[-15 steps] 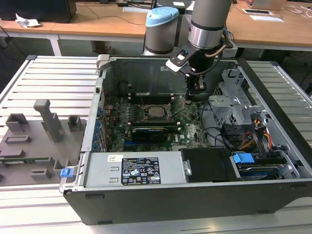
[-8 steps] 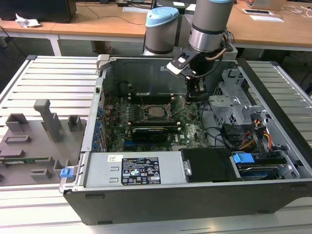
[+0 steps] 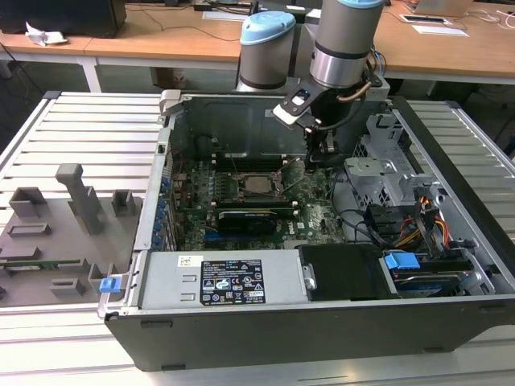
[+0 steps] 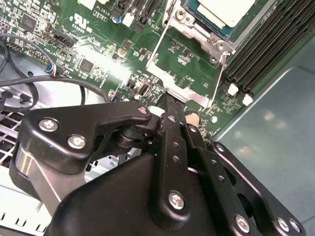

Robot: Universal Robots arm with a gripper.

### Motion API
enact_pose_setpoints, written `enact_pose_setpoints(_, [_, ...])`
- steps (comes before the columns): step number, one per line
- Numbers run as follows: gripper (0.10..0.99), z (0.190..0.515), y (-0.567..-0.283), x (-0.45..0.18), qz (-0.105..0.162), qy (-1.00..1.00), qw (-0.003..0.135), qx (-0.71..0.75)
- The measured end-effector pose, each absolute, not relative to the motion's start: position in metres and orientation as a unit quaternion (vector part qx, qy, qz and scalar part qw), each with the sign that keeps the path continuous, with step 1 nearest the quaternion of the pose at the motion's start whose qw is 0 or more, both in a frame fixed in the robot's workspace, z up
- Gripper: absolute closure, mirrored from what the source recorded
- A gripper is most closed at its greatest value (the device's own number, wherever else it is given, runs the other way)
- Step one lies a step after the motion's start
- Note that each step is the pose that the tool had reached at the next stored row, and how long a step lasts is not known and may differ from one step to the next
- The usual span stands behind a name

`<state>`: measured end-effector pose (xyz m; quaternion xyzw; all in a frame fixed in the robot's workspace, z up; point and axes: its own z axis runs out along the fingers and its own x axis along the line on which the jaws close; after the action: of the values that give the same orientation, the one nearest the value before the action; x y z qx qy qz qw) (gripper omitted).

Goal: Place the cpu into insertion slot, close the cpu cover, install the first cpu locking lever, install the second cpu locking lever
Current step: 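Close the cpu cover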

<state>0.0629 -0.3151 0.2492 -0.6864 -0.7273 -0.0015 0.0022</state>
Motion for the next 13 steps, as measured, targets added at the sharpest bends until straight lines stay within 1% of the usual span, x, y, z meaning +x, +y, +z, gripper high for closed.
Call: enact_pose_setpoints(13, [0.98,0.249,-0.315,0.043,-0.001,-0.727,0.002,-0.686])
